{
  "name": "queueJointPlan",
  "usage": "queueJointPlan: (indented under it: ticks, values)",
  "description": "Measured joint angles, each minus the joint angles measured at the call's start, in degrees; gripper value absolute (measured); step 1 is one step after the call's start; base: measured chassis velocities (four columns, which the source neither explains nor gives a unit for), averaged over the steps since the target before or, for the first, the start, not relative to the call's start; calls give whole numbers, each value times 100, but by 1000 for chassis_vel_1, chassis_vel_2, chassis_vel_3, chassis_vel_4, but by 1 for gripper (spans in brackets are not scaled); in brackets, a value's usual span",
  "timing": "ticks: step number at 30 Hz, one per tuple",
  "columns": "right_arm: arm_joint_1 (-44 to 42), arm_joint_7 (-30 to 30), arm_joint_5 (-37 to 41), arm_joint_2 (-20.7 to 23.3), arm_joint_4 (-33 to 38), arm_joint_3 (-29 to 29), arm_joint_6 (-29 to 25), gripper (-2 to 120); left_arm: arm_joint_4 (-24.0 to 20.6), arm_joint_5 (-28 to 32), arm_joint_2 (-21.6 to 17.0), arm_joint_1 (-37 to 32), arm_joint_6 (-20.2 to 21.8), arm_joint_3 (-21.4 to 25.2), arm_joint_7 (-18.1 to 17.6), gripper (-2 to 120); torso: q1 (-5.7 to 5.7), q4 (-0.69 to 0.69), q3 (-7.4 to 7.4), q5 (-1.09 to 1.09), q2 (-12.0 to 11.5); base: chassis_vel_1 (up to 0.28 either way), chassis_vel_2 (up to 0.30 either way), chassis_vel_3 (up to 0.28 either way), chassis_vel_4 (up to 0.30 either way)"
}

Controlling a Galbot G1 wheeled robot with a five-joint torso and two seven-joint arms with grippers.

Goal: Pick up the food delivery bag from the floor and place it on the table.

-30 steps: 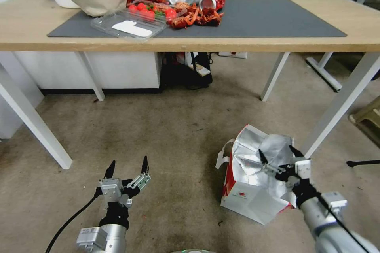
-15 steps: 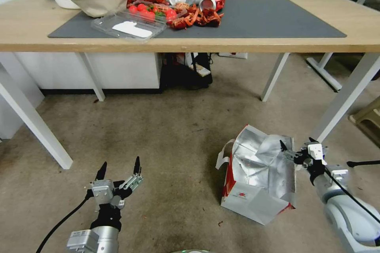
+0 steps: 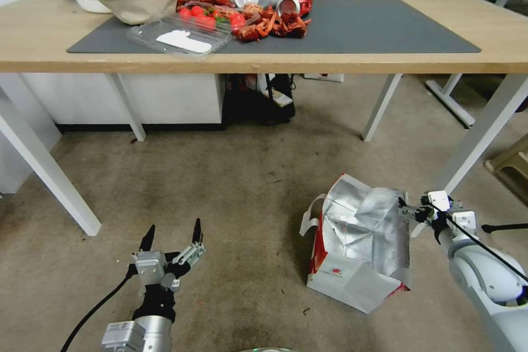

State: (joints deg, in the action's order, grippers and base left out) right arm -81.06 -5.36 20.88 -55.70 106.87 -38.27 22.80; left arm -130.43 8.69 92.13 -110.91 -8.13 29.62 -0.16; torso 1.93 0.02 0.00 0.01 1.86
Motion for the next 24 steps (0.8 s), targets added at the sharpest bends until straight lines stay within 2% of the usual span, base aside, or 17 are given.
queueJointPlan:
  ticks: [2, 6, 18, 24]
  values:
    - [120, -92, 43, 127, -171, 62, 248, 100, 34, -36, 0, -4, -18, -49, -1, 100, 0, -4, 0, -1, 1, 0, 0, 0, 0]
    - [278, -115, 41, 225, -412, 168, 398, 100, 70, -73, 0, -48, -48, -79, -8, 100, 0, -3, 0, 0, 3, 0, 0, 0, 0]
    - [589, 171, 263, 320, -827, 419, 328, 100, 97, -92, 0, -43, -75, -24, -39, 100, 1, -2, 0, -1, 5, 0, 0, 0, 0]
    - [917, 224, 278, 249, -1041, 740, 344, 99, 147, -52, 0, 23, -75, 64, -51, 100, 1, -2, 0, -1, 6, 0, 0, 0, 0]
